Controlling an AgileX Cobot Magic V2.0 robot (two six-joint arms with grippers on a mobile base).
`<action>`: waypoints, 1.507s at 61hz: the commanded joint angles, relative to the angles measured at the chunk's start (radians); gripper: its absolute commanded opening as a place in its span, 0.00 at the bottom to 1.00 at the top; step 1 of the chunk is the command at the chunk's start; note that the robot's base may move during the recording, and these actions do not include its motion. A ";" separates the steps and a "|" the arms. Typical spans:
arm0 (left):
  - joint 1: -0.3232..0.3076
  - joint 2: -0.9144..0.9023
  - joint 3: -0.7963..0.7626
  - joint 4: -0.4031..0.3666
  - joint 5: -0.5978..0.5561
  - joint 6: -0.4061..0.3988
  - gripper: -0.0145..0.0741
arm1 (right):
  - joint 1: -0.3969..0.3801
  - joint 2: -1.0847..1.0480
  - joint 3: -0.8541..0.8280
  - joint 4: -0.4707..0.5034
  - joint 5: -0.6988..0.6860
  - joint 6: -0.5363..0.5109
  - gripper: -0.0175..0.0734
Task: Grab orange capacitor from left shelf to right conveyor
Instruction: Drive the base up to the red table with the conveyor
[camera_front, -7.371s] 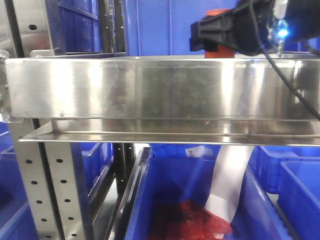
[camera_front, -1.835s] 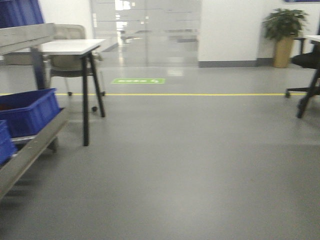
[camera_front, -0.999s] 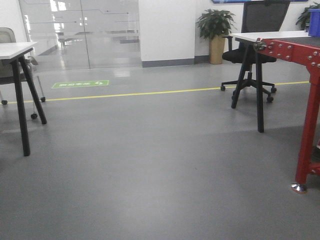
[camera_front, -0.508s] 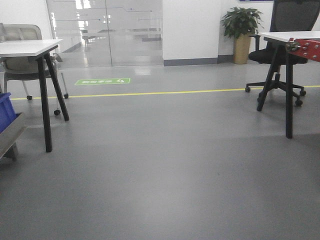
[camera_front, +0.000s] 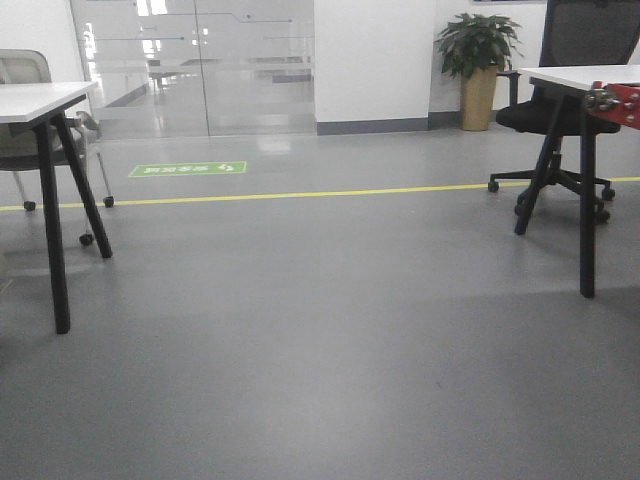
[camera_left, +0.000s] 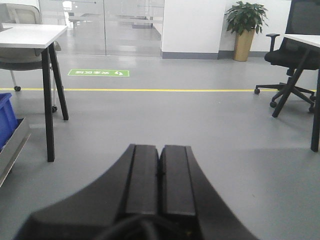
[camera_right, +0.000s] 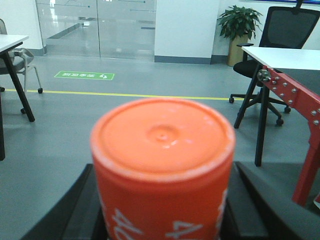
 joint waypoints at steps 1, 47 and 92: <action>0.002 -0.011 -0.003 -0.002 -0.090 -0.002 0.02 | -0.006 0.014 -0.033 -0.008 -0.090 -0.012 0.25; 0.030 -0.011 -0.003 -0.002 -0.090 -0.002 0.02 | -0.006 0.014 -0.033 -0.008 -0.090 -0.012 0.25; 0.030 -0.011 -0.003 -0.002 -0.090 -0.002 0.02 | -0.006 0.014 -0.033 -0.008 -0.090 -0.012 0.25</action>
